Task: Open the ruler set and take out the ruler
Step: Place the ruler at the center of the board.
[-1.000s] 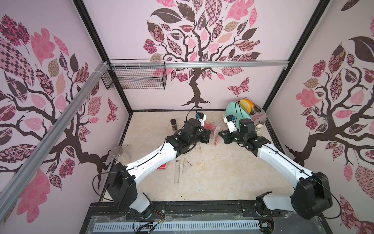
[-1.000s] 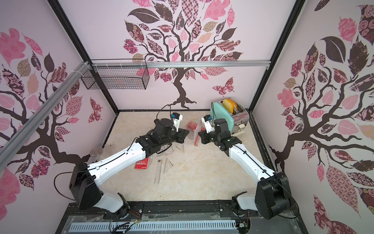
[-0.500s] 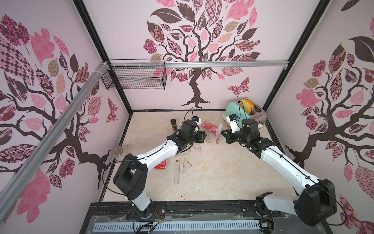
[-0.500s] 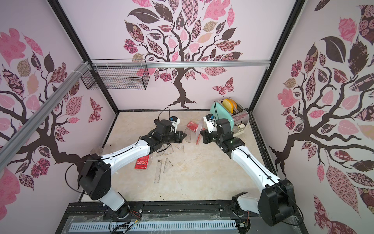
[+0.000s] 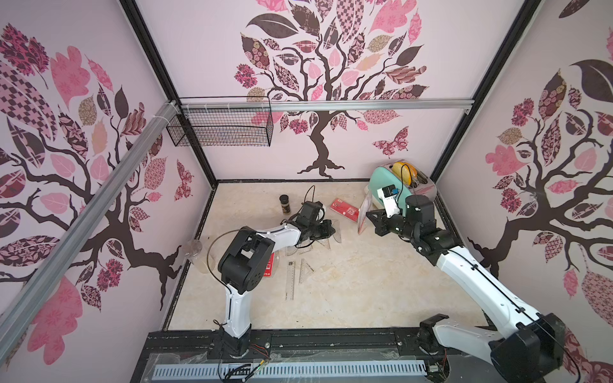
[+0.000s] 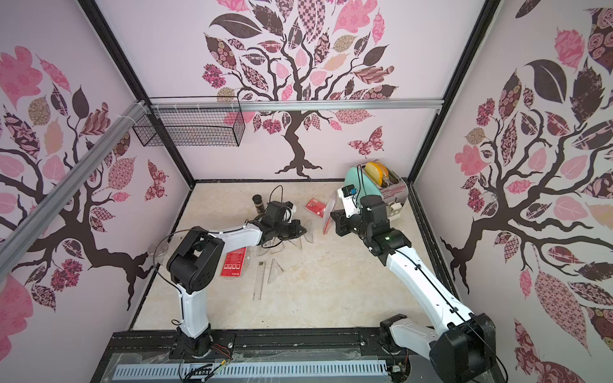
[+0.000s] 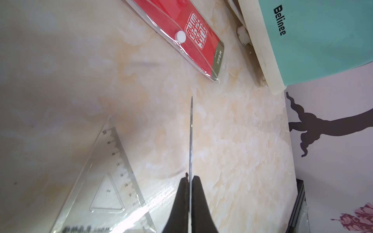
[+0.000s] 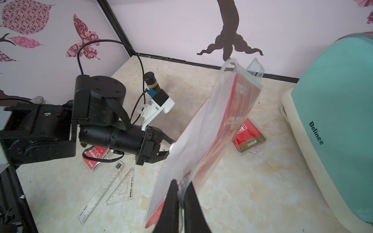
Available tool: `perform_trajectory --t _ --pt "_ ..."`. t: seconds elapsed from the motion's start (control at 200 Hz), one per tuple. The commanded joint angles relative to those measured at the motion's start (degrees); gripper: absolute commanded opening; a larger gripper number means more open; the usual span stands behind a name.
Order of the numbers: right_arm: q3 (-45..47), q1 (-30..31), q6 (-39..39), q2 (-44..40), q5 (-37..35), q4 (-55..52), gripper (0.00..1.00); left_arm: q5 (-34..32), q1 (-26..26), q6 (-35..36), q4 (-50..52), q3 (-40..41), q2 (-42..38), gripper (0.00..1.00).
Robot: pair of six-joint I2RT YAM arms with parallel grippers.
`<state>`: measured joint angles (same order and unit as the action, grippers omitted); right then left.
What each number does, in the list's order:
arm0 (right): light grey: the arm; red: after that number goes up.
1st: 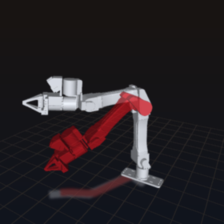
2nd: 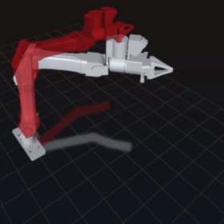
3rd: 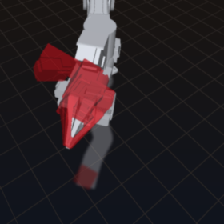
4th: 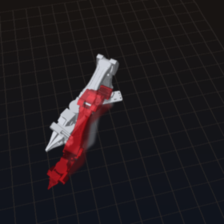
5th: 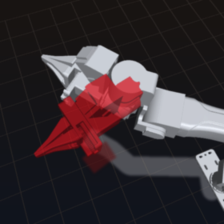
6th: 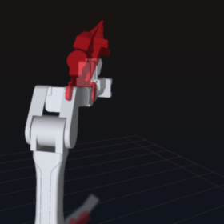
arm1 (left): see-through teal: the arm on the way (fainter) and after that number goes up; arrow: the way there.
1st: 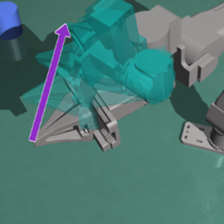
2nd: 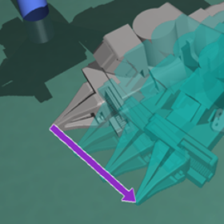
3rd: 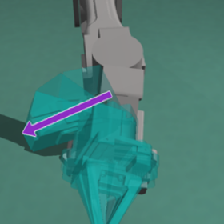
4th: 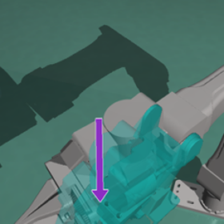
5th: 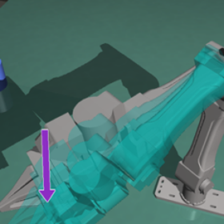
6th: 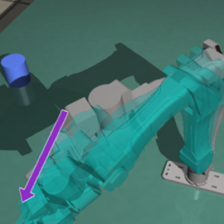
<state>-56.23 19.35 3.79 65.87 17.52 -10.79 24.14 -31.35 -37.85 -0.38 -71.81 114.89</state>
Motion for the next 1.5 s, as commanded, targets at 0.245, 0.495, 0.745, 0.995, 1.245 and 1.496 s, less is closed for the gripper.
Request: perform_trajectory --t 0.245,0.495,0.745,0.995,1.245,1.496 --pt "-0.11 -0.28 -0.97 -0.2 -0.81 -0.79 0.0 7.31 0.33 -4.58 -4.07 -3.33 5.95 0.0" --pt "0.19 -0.28 -1.15 -1.37 -1.67 -1.16 0.0 6.3 0.55 -3.06 0.05 -2.96 5.71 0.04" --pt "0.41 -0.28 -1.37 -1.86 -2.35 -1.25 0.0 5.18 0.68 -2.47 1.48 -3.32 6.2 0.21" --pt "0.59 -0.3 -1.42 -1.97 -2.87 -1.12 0.0 4.38 0.79 -0.97 4.06 -4.42 5.93 0.25" --pt "0.46 -0.28 -1.37 -1.62 -2.46 -0.92 0.0 0.51 0.83 2.06 8.94 -4.83 2.37 0.28" --pt "0.59 -0.28 -1.74 -0.23 0.38 0.01 0.0 -8.34 -2.05 6.58 13.42 -4.74 -6.86 0.28"
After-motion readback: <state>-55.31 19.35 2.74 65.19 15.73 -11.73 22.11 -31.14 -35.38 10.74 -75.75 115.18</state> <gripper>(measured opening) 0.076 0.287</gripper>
